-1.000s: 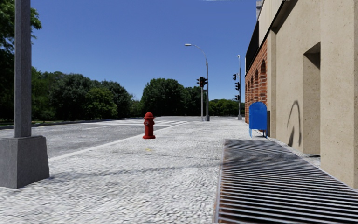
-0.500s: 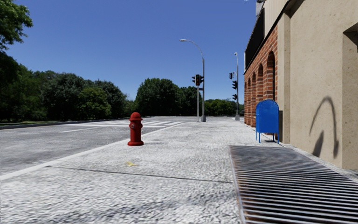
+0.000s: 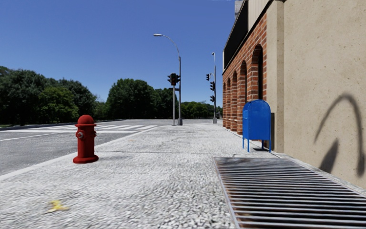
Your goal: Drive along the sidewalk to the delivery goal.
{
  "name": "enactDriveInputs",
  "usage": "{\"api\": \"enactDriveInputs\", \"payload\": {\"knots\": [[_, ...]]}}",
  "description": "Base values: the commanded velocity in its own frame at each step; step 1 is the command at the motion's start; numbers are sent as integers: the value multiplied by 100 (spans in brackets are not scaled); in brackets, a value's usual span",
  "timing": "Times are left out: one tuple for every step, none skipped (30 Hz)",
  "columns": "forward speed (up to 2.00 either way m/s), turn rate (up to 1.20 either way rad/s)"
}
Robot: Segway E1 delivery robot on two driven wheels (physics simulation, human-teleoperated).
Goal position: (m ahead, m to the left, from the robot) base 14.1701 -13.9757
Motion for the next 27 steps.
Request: {"api": "enactDriveInputs", "payload": {"knots": [[200,0],[200,0],[200,0],[200,0],[200,0],[200,0],[200,0],[200,0],[200,0],[200,0],[200,0],[200,0],[200,0],[200,0],[200,0],[200,0],[200,0],[200,0],[200,0],[200,0],[200,0],[200,0],[200,0],[200,0],[200,0],[200,0],[200,0]]}}
